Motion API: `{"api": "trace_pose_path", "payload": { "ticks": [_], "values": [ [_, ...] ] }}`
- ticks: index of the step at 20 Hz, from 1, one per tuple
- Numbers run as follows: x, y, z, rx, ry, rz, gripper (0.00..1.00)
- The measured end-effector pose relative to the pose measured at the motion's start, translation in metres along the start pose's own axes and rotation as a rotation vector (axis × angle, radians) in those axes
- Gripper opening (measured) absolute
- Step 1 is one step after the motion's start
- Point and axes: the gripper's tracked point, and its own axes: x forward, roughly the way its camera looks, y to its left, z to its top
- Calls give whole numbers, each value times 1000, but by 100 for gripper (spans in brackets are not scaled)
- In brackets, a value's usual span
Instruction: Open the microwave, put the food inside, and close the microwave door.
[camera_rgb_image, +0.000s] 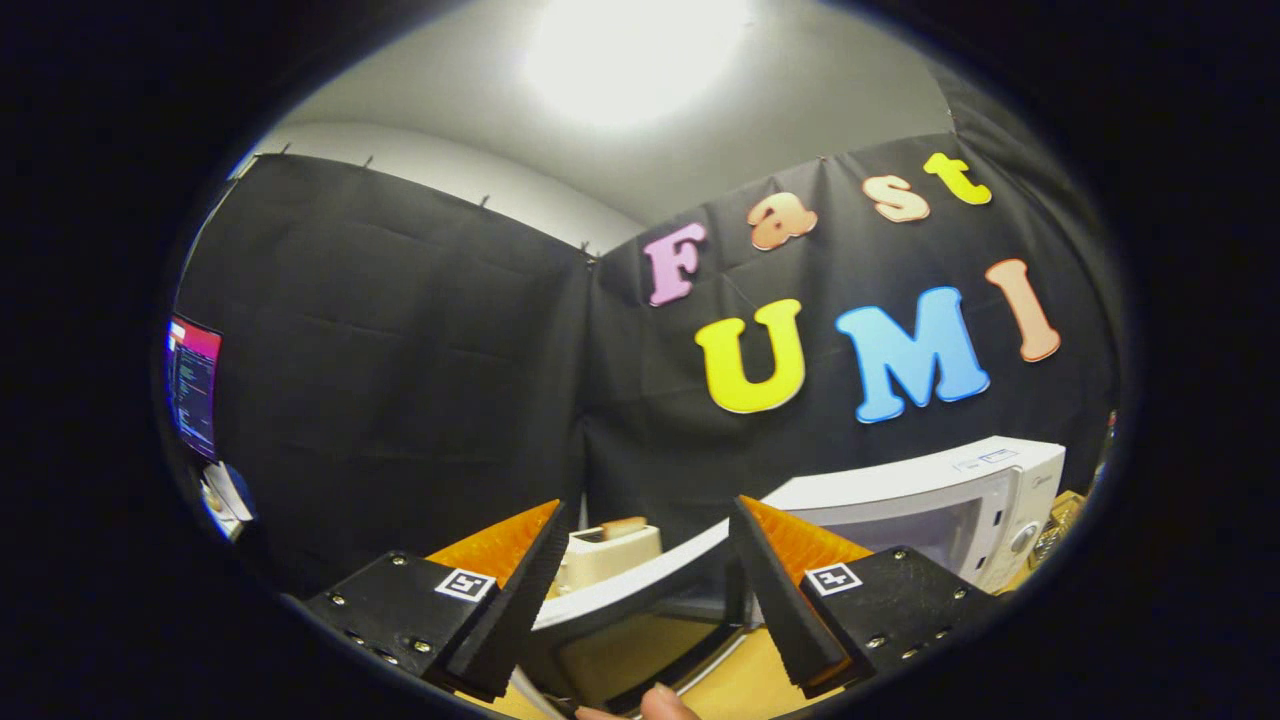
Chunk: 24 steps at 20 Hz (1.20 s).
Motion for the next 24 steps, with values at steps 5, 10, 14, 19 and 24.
{"api": "trace_pose_path", "payload": {
  "ticks": [5, 10, 14, 19, 24],
  "values": [
    [-12, 73, -20, -15, 86, 148, 94],
    [-12, 109, -90, -53, 254, 206, 62],
    [-15, 92, -140, -97, 360, 110, 24],
    [-28, 82, -161, -103, 411, 92, 1],
    [-50, 57, -149, -89, 401, 63, 1]
  ]
}}
